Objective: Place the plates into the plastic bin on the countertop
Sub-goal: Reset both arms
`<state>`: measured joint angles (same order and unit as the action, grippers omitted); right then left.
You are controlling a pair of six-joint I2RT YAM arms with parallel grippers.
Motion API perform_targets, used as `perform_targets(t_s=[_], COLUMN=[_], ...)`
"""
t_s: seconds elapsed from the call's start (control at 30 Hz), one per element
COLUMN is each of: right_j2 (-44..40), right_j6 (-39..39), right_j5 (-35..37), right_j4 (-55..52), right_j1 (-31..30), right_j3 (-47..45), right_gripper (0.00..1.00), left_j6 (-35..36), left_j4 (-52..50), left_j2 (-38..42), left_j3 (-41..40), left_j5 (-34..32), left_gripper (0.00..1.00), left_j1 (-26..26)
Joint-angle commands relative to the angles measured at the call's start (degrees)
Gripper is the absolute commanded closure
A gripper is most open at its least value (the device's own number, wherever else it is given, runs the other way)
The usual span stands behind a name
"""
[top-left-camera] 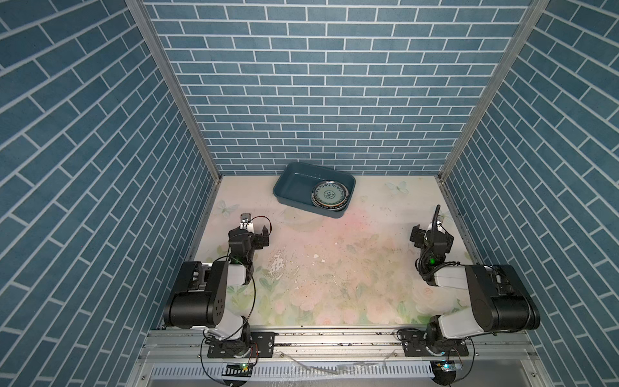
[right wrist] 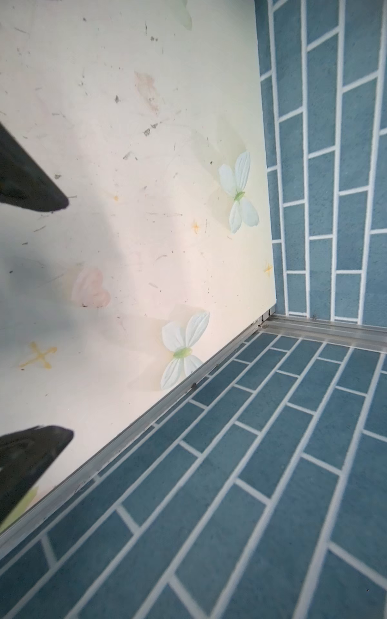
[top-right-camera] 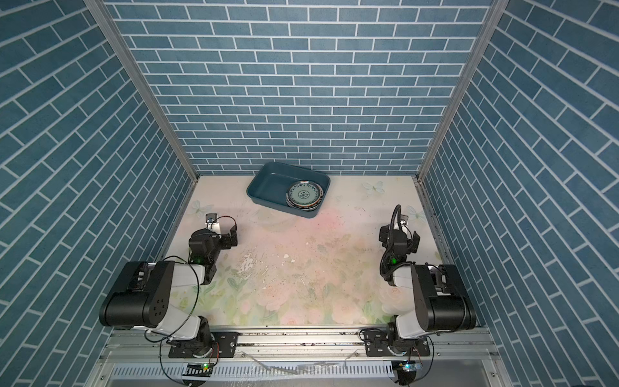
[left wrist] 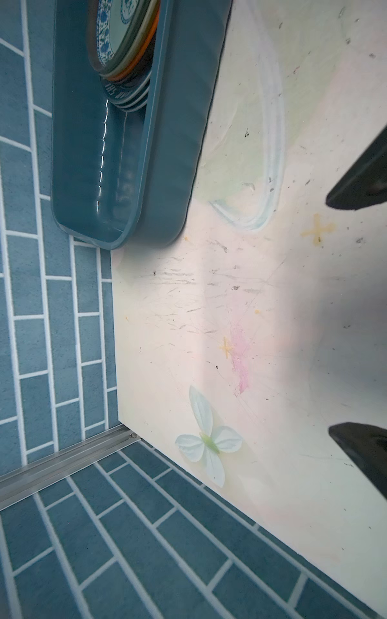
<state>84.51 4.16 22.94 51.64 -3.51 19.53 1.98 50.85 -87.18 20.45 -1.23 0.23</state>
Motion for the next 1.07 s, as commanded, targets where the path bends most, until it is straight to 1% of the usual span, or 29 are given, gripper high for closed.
perform_targets(t_s=[0.0, 0.03, 0.07, 0.1, 0.13, 0.17, 0.2, 0.23, 0.37, 0.4, 0.43, 0.47, 0.8, 0.87, 1.03], right_j2=[5.5, 3.8, 3.3, 5.1, 3.0, 4.8, 3.6, 4.5, 3.8, 4.2, 3.6, 4.2, 3.9, 3.8, 3.9], right_j6=[-1.7, -1.2, 0.1, -0.6, 0.8, 0.7, 1.4, 1.0, 1.4, 0.9, 1.2, 0.9, 0.9, 0.8, 0.8], right_j5=[-7.1, -7.1, -8.4, -9.0, -9.2, -9.9, -9.8, -10.1, -10.0, -10.1, -9.9, -10.0, -9.8, -9.8, -9.8], right_j4=[8.7, 4.0, 2.2, 6.9, -0.1, 2.5, -1.2, 1.6, -0.7, 1.7, 0.0, 1.3, 1.1, 1.1, 1.0], right_j1=[1.9, 1.8, 2.6, 3.2, 3.4, 4.0, 4.3, 4.4, 4.5, 4.4, 4.4, 4.4, 4.4, 4.4, 4.4], right_j3=[-0.6, -0.1, 0.3, -0.3, 1.2, 1.6, 2.3, 1.8, 2.0, 1.6, 1.7, 1.6, 1.6, 1.6, 1.5], right_gripper=[0.02, 0.01, 0.01, 0.01, 0.01, 0.01, 0.01, 0.02, 0.01, 0.01, 0.01, 0.01, 0.01, 0.01, 0.01], left_j6=[0.4, 0.4, 0.4, 0.4, 0.4, 0.4, 0.5, 0.5, 0.5, 0.5, 0.5, 0.5, 0.9, 2.6, 2.7], left_j4=[-0.4, -0.4, -0.4, -0.4, -0.5, -0.7, -0.5, -0.7, -0.5, -0.5, -0.5, -0.5, -1.0, -2.9, -2.6], left_j2=[-0.2, -0.2, -0.2, -0.1, -0.2, -0.1, -0.2, -0.2, -0.2, -0.1, -0.2, -0.2, -0.2, -0.3, -0.3], left_j3=[1.1, 1.1, 1.1, 1.1, 1.2, 1.1, 1.1, 1.2, 1.1, 1.1, 1.1, 1.1, 1.4, 2.4, 2.3], left_j5=[-0.5, -0.5, -0.5, -0.5, -0.5, -0.5, -0.5, -0.5, -0.4, -0.4, -0.5, -0.5, -1.5, 0.2, 0.0], left_gripper=[0.0, 0.0, 0.0, 0.0, 0.0, 0.0, 0.0, 0.0, 0.0, 0.0, 0.0, 0.0, 0.0, 0.0, 0.0], left_j1=[-0.2, -0.2, -0.2, -0.2, -0.2, -0.2, -0.2, -0.2, -0.2, -0.2, -0.2, -0.2, -0.8, -1.5, -1.7])
